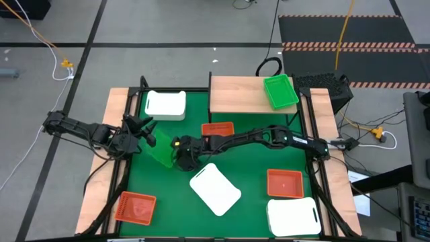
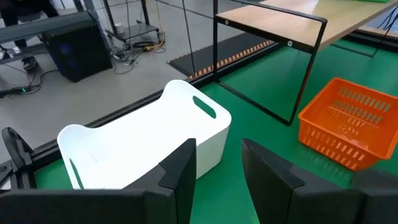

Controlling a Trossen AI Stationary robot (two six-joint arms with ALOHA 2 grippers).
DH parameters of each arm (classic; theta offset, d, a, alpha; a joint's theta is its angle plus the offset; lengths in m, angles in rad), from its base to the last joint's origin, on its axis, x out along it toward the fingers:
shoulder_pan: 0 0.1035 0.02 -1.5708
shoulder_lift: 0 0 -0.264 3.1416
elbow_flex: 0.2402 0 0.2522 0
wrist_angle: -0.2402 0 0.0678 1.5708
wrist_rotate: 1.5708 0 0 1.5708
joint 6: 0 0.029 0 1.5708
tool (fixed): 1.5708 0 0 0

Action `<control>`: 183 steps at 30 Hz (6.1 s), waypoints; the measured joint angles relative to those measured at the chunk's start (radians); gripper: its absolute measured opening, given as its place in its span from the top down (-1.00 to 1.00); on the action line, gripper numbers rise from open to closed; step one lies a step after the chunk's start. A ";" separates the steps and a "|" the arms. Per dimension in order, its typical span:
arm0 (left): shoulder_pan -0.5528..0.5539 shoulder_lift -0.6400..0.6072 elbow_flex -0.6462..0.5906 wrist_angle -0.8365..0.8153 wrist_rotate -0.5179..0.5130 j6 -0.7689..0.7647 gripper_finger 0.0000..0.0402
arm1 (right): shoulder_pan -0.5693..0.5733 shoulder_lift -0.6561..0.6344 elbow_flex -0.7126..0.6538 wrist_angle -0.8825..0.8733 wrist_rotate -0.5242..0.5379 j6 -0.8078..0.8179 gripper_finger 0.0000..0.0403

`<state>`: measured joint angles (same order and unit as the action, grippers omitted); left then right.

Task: Stack baskets on shelf by color
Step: Stack the green bin on top of the green bin on the shelf, then put the bottom right orange bin on the shelf

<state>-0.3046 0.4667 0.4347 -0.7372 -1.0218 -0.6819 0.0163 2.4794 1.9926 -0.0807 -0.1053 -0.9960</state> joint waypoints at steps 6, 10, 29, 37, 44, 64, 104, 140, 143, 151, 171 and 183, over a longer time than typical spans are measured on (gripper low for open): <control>0.000 0.000 0.000 -0.001 0.001 -0.001 0.35 | 0.011 -0.135 0.000 -0.228 -0.033 0.138 0.98; 0.000 0.000 -0.001 -0.002 0.005 -0.001 0.35 | 0.016 -0.274 0.002 -0.462 -0.056 0.284 0.98; 0.002 0.000 -0.001 0.015 0.018 0.018 0.35 | -0.195 -1.285 -0.641 -0.707 0.425 0.754 1.00; 0.035 0.000 -0.001 0.062 -0.001 0.060 0.35 | -0.280 -1.486 -0.704 -0.825 0.425 0.718 1.00; 0.068 0.000 -0.001 0.112 -0.002 0.126 0.35 | -0.321 -1.478 -0.707 -1.031 0.460 0.678 1.00; 0.071 0.000 -0.001 0.096 0.027 0.116 0.35 | -0.552 -1.482 -0.705 -1.102 0.303 0.163 1.00; 0.071 0.000 -0.001 0.084 0.017 0.101 0.35 | -0.561 -1.634 -0.795 -0.899 0.206 0.521 0.25; 0.069 0.213 -0.001 0.008 0.048 -0.060 0.35 | 0.486 -1.109 -1.105 -0.690 0.157 0.872 0.41; 0.069 0.214 -0.001 0.008 0.042 -0.056 0.35 | 0.485 -1.059 -1.106 -0.690 0.132 0.830 0.41; 0.069 0.214 -0.001 0.008 0.036 -0.062 0.35 | 0.430 -1.072 -1.104 -0.603 0.349 0.805 0.46; 0.069 0.214 -0.017 -0.025 0.036 -0.065 0.35 | 0.505 -1.359 -1.104 -0.823 0.137 1.024 0.55; 0.069 0.214 -0.045 -0.018 0.016 -0.102 0.35 | 0.649 -1.227 -1.109 -0.903 0.104 1.181 0.55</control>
<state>-0.2352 0.6807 0.3897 -0.7551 -1.0054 -0.7837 0.6648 1.2520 0.8839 -0.9834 -0.0014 0.1851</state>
